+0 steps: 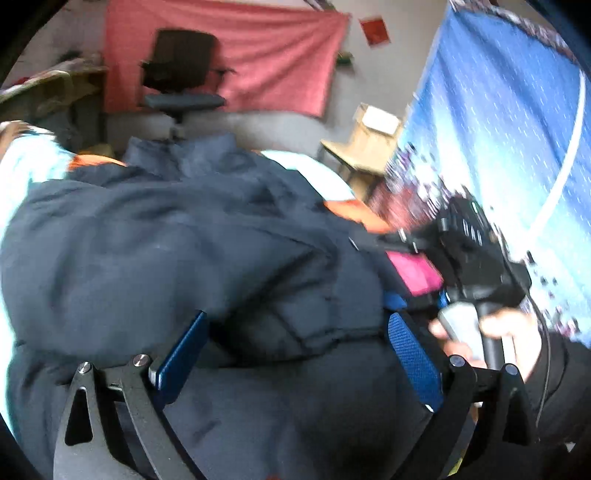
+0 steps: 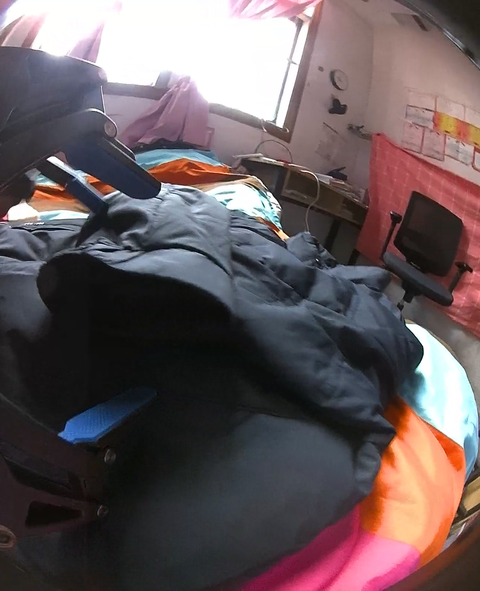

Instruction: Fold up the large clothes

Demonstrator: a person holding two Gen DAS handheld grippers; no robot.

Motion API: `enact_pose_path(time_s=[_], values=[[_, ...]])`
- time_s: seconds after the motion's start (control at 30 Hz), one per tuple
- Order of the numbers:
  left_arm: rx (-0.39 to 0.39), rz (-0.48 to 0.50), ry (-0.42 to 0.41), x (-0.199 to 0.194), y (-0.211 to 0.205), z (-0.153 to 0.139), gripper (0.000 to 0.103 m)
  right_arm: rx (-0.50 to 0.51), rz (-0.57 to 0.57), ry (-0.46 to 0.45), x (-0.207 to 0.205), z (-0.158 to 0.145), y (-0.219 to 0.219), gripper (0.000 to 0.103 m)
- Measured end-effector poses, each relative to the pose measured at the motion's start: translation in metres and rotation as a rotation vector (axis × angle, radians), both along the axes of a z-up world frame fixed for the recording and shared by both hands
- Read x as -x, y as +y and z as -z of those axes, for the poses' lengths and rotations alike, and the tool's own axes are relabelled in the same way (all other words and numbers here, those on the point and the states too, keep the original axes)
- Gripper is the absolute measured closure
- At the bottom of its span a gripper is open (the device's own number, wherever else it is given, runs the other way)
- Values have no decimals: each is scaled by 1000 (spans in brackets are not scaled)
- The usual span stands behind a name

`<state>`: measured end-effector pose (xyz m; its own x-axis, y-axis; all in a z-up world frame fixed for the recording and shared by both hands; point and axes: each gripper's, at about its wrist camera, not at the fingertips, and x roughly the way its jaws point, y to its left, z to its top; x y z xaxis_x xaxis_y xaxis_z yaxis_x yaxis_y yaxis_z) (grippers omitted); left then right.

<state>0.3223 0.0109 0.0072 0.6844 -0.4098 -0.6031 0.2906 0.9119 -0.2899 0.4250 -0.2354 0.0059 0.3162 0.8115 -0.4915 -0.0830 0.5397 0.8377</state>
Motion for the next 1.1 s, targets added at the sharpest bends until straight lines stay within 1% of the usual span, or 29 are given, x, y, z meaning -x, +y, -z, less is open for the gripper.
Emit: enact_pose_path(time_s=[0.03,0.07,0.1,0.13,0.17,0.2,0.23,0.27,0.33,0.43,0.47,0.53,0.57,0.63,0.7,0.73,0.77,0.8,0.83,0.9,0.97,1.0,1.03,1.07,1.1], values=[[-5,-28,-18,4,7,-4,8,6,-4,-4,3,0,2,14],[-21,-72,-41,9,18,-8,8,19,-6,-10,4,-1,5,28],[-33,-120,-62,13,29,-12,8,33,-8,-16,6,-3,6,39],[-37,-159,-75,14,39,-16,8,54,-10,-22,8,-5,7,62],[-46,-213,-79,16,52,-18,8,79,-9,-25,9,-8,9,72],[-49,-264,-74,16,65,-20,8,96,-7,-31,11,-11,9,77],[-46,-293,-69,16,75,-19,8,99,-5,-39,12,-14,8,90],[-40,-340,-58,15,89,-18,8,106,-4,-58,14,-21,9,93],[-27,-427,-24,12,115,-13,8,126,-1,-131,19,-44,6,96],[4,-539,31,5,149,-9,8,149,14,-257,25,-80,5,96],[13,-572,47,2,159,-9,8,163,35,-327,26,-100,2,96],[27,-628,74,-3,180,-5,8,202,82,-415,24,-124,-1,96],[33,-642,82,-7,187,-4,7,227,105,-439,21,-130,-3,96],[24,-662,103,-16,197,-1,7,267,149,-443,13,-133,-6,96],[-31,-662,120,-31,200,5,7,429,215,-458,-3,-129,-5,96],[-53,-662,123,-34,199,6,7,507,223,-481,-9,-126,-2,96],[-85,-663,132,-41,199,12,7,574,213,-500,-14,-119,-2,96],[-112,-659,158,-48,199,18,7,631,199,-498,-19,-113,2,96],[-120,-655,176,-51,199,23,7,683,176,-471,-26,-104,6,96],[-111,-625,195,-55,198,33,7,676,128,-447,-26,-93,12,96],[-127,-590,193,-58,193,37,7,680,78,-478,-17,-91,22,96],[-159,-564,198,-61,187,40,7,682,57,-498,-14,-90,28,95],[-192,-550,198,-63,183,42,7,682,23,-522,-10,-90,37,88],[-221,-538,194,-65,178,44,7,684,4,-532,-9,-91,47,70],[-268,-525,188,-66,172,45,7,681,-27,-542,-7,-89,58,60]])
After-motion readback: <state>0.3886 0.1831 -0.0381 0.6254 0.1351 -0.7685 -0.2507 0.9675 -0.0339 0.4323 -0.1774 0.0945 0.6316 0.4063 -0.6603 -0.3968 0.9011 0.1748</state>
